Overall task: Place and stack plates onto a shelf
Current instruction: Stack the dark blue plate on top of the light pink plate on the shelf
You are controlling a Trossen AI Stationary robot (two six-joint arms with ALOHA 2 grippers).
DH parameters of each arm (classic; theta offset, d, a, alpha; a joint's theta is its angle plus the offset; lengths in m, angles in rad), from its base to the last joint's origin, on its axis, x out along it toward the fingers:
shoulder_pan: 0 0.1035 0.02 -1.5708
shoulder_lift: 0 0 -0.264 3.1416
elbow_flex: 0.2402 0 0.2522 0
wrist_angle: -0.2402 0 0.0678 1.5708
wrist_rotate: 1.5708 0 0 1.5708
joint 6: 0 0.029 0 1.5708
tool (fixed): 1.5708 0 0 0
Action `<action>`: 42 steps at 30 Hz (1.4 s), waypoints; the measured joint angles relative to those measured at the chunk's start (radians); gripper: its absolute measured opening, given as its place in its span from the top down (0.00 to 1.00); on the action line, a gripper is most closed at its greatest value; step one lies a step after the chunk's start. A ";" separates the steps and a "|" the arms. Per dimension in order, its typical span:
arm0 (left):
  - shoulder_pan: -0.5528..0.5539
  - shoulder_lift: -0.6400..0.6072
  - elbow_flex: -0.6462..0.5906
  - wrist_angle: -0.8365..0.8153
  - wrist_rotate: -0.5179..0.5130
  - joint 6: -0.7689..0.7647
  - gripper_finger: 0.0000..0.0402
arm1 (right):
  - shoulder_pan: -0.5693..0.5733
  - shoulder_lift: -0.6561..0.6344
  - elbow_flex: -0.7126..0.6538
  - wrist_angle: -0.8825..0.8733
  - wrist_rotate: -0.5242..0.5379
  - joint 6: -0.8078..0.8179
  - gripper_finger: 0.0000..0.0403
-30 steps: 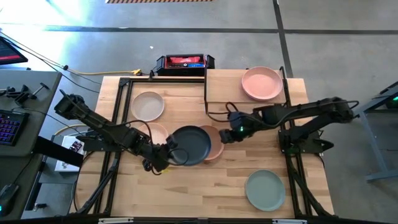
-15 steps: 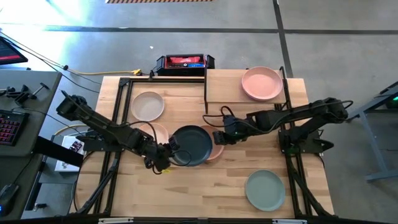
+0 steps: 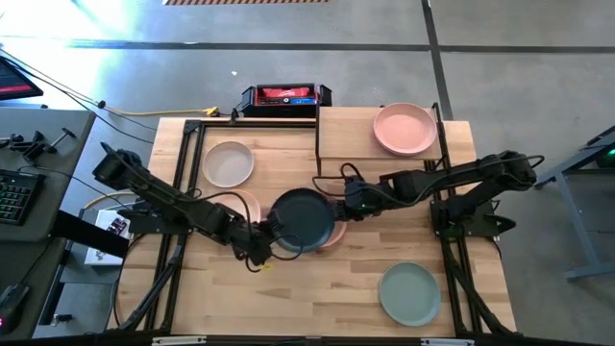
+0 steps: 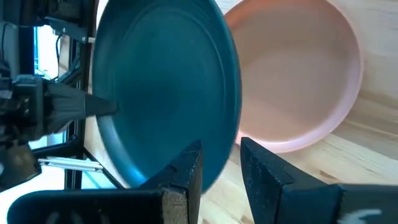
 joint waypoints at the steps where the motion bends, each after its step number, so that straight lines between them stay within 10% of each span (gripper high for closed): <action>1: 0.000 -0.003 0.000 0.007 -0.008 0.000 1.00 | 0.000 0.000 0.000 -0.008 0.002 0.000 0.78; 28: 0.006 -0.003 0.000 0.130 -0.067 0.007 0.97 | -0.002 -0.001 0.000 -0.024 0.010 -0.035 0.98; 42: 0.008 -0.003 0.000 0.128 -0.028 -0.273 0.86 | -0.002 -0.001 0.000 -0.017 0.025 -0.028 1.00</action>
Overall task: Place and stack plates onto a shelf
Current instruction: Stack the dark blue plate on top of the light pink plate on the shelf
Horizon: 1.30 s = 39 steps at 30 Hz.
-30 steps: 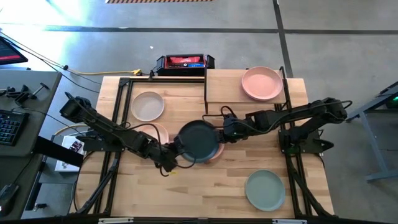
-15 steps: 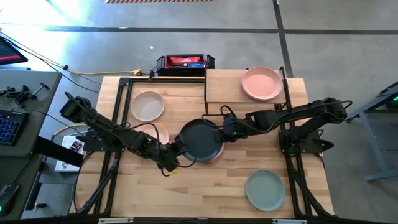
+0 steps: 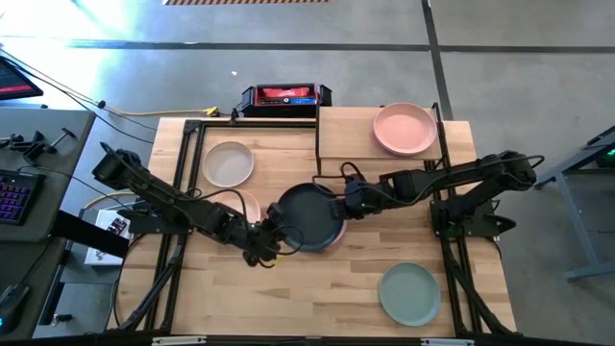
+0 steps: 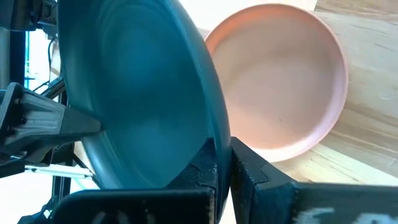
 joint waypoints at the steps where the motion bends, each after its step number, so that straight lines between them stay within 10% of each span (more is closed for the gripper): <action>1: 0.000 0.000 0.000 0.000 0.018 -0.019 0.84 | 0.000 0.000 0.000 -0.001 -0.001 -0.001 1.00; 20: 0.001 -0.008 0.000 0.105 -0.162 -0.391 0.71 | -0.139 -0.017 0.069 -0.197 -0.123 -0.229 1.00; 39: 0.125 -0.066 0.000 0.185 -0.388 -0.489 0.71 | -0.470 -0.017 0.472 -0.733 -0.124 -0.815 1.00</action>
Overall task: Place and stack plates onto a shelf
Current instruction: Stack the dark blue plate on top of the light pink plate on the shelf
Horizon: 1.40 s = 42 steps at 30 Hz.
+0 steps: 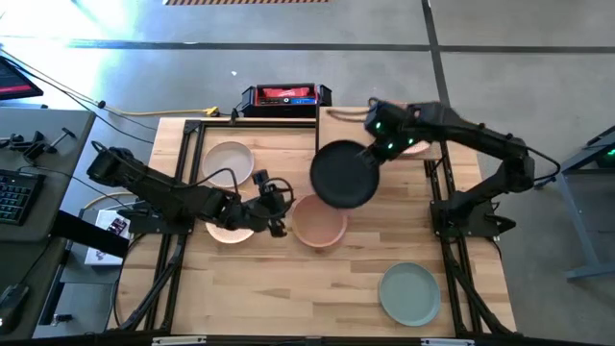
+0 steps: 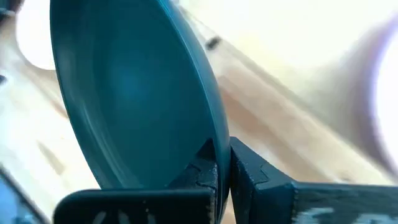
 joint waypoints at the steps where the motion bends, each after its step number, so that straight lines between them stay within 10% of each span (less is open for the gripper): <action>1: 0.008 -0.001 0.000 -0.002 0.000 -0.010 0.71 | -0.026 0.000 0.013 -0.020 0.001 -0.031 1.00; 25: 0.210 -0.004 0.000 -0.044 -0.036 0.032 0.71 | -0.734 -0.090 0.034 -0.084 -0.269 -0.371 1.00; 42: 0.497 -0.131 0.000 -0.049 0.127 0.302 0.71 | -0.750 -0.215 0.033 -0.091 -0.155 -0.131 1.00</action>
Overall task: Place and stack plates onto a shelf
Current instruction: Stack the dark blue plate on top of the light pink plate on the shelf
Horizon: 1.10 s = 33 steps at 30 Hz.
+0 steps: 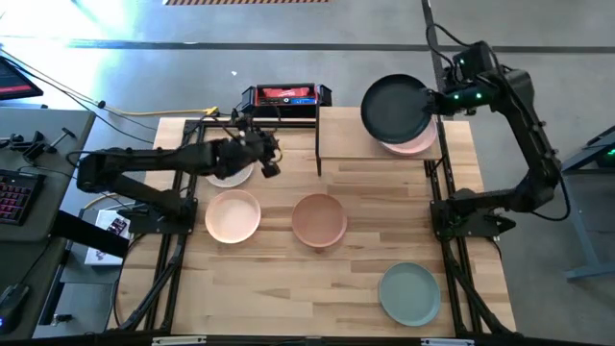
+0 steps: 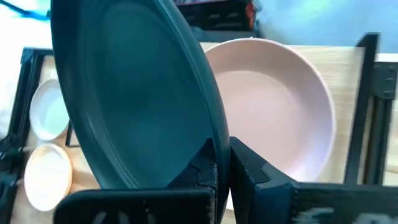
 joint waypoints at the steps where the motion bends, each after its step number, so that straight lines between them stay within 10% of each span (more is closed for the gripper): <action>1: 0.016 -0.006 0.000 0.002 0.008 0.014 0.71 | 0.016 -0.015 0.000 0.000 0.024 0.022 1.00; 12: 0.145 -0.042 0.000 -0.001 0.104 0.068 0.71 | 0.248 -0.146 -0.021 0.021 0.266 0.304 1.00; 20: 0.197 -0.042 0.000 -0.030 0.145 0.120 0.71 | 0.428 -0.328 -0.337 0.239 0.412 0.528 1.00; 33: 0.257 -0.042 0.000 -0.029 0.204 0.128 0.71 | 0.444 -0.506 -0.591 0.347 0.548 0.782 1.00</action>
